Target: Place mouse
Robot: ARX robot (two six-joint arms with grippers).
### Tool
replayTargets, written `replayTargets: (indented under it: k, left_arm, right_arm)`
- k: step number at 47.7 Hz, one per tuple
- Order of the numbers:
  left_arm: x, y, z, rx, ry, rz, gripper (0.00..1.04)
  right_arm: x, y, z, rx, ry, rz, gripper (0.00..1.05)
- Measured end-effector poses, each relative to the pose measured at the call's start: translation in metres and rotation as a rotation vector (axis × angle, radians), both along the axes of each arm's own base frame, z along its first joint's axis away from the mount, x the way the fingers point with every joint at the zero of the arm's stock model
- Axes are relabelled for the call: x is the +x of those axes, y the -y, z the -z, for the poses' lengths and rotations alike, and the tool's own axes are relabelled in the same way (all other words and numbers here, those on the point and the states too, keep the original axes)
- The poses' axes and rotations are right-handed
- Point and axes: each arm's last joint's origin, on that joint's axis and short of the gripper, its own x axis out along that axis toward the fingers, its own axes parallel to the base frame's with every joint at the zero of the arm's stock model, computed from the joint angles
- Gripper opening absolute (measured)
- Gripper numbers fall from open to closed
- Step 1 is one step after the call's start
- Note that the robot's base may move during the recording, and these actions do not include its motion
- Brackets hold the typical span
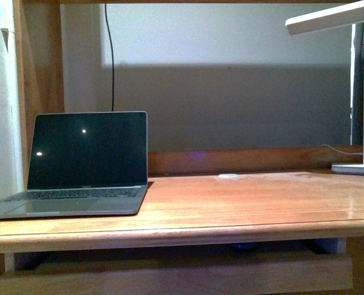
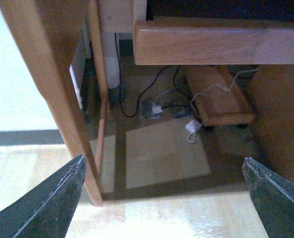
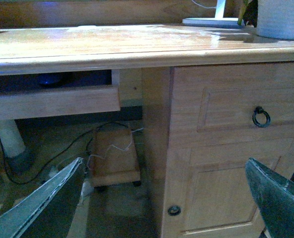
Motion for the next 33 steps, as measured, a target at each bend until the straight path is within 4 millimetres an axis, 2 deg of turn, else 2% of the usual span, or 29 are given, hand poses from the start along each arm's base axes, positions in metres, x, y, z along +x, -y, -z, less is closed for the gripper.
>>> replayTargets:
  k: [10, 17, 24, 33]
  left_arm:
    - [0.063, 0.003, 0.004, 0.469, 0.135, 0.153, 0.97]
    - [0.103, 0.017, 0.007, 0.794, 0.250, 0.285, 0.97]
    - [0.124, 0.025, 0.017, 0.946, 0.282, 0.373, 0.97]
    - [0.146, 0.031, 0.030, 1.049, 0.326, 0.432, 0.97]
  right_arm:
    - [0.000, 0.000, 0.000, 0.000, 0.000, 0.000, 0.97]
    - [0.000, 0.000, 0.000, 0.000, 0.000, 0.000, 0.97]
    - [0.000, 0.000, 0.000, 0.000, 0.000, 0.000, 0.97]
    - [0.000, 0.000, 0.000, 0.000, 0.000, 0.000, 0.97]
